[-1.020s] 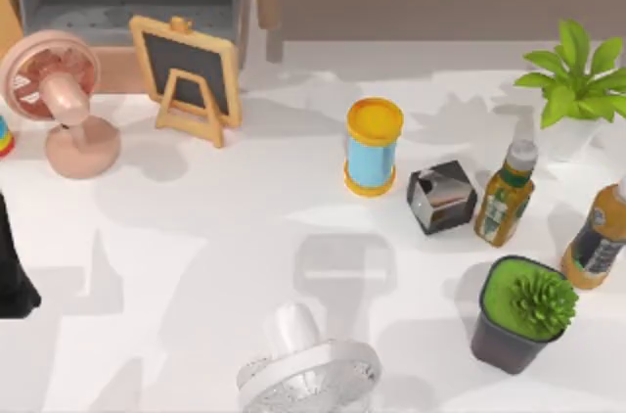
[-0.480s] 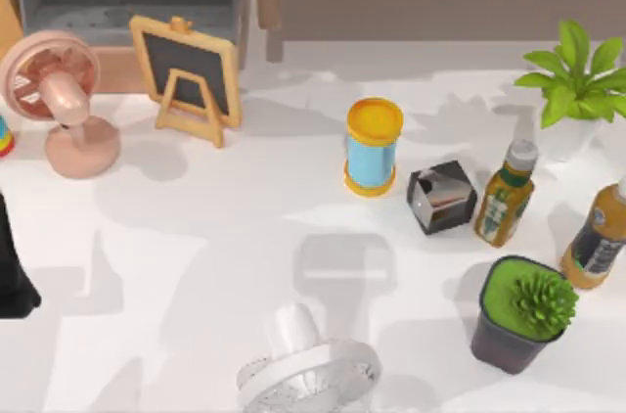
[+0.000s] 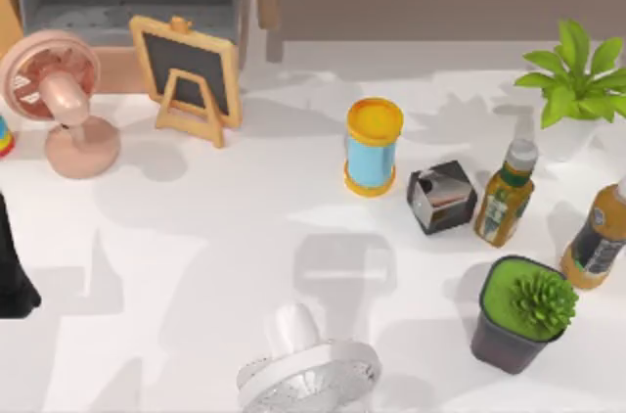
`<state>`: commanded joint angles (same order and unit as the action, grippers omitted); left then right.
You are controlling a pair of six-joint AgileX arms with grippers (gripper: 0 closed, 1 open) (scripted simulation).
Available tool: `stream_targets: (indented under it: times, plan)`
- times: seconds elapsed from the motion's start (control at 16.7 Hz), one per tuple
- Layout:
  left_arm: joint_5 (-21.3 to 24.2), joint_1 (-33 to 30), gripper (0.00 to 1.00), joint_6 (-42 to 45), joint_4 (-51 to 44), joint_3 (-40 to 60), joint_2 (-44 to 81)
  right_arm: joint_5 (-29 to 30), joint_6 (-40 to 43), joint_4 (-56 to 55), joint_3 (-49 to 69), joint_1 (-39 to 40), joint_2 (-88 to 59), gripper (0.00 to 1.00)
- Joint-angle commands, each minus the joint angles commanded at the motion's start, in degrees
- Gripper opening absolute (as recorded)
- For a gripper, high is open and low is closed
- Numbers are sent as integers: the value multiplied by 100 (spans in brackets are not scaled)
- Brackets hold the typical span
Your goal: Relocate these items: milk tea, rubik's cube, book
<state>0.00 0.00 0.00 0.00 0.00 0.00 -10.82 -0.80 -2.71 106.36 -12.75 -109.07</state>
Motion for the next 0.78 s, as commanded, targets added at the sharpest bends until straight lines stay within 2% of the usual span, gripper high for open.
stream_targets:
  times: [0.78]
  plan:
    - [0,0,100,0,0,0,0,-92,-3,-201,-895,-81,697,100]
